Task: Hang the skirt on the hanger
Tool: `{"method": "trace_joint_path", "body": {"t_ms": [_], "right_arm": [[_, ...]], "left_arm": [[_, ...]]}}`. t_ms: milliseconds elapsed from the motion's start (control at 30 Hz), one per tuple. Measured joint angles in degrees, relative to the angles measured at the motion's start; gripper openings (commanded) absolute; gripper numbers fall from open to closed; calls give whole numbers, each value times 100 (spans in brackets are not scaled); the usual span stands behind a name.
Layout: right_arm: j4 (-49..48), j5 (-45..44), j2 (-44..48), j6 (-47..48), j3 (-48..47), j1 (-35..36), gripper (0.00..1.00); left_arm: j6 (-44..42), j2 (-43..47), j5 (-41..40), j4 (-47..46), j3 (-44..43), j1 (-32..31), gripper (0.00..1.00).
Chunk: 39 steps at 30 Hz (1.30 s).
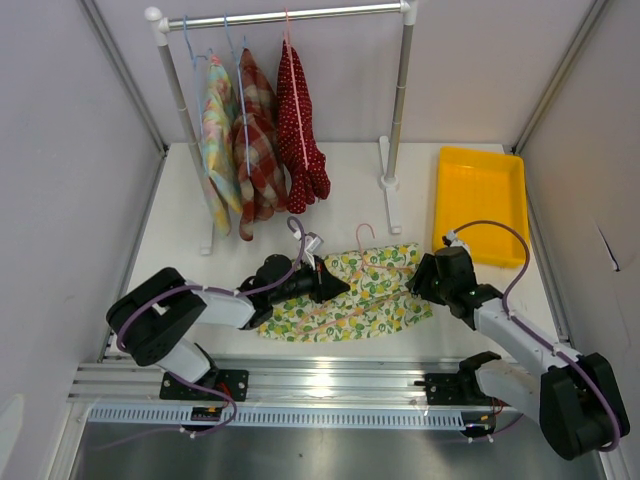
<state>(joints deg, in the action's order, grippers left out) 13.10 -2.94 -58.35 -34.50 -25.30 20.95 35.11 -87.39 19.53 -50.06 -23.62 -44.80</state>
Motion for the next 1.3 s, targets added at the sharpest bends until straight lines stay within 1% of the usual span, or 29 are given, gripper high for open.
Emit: {"method": "trace_joint_path", "body": {"t_ms": [133,300,467,567,667,700,800,1000,1200,1300], "right_arm": [[-68,-109,-173,-2,0,0,52],[-103,-227,-629,-4,-127,0,53],[-227,-297,-828,-4,-168,0,53],[-345,-319,-973,-2,-208,0,51],[-474,-332,-1056,2,-225,0,43],[-509,-334,-1078,2,-229,0,36],[-581,-358,-1154,-11,-254,0,27],[-413,-361,-1106,-28,-448,0,20],[205,-374,-555,-42,-994,22,15],[481,-369,-398,-44,-1237,26,15]], "left_arm": [[0,-48,-28,0,0,20,0],[0,-70,-52,-2,0,37,0],[0,-76,-87,0,0,42,0],[0,-76,-87,-2,0,57,0],[-2,-79,-85,-2,0,70,0],[-2,-81,-83,-2,0,74,0],[-2,-92,-83,-2,0,83,0],[-4,-111,-83,-7,13,103,0],[-4,-133,-125,-131,55,111,0],[-2,-160,-184,-236,87,118,0]]}}
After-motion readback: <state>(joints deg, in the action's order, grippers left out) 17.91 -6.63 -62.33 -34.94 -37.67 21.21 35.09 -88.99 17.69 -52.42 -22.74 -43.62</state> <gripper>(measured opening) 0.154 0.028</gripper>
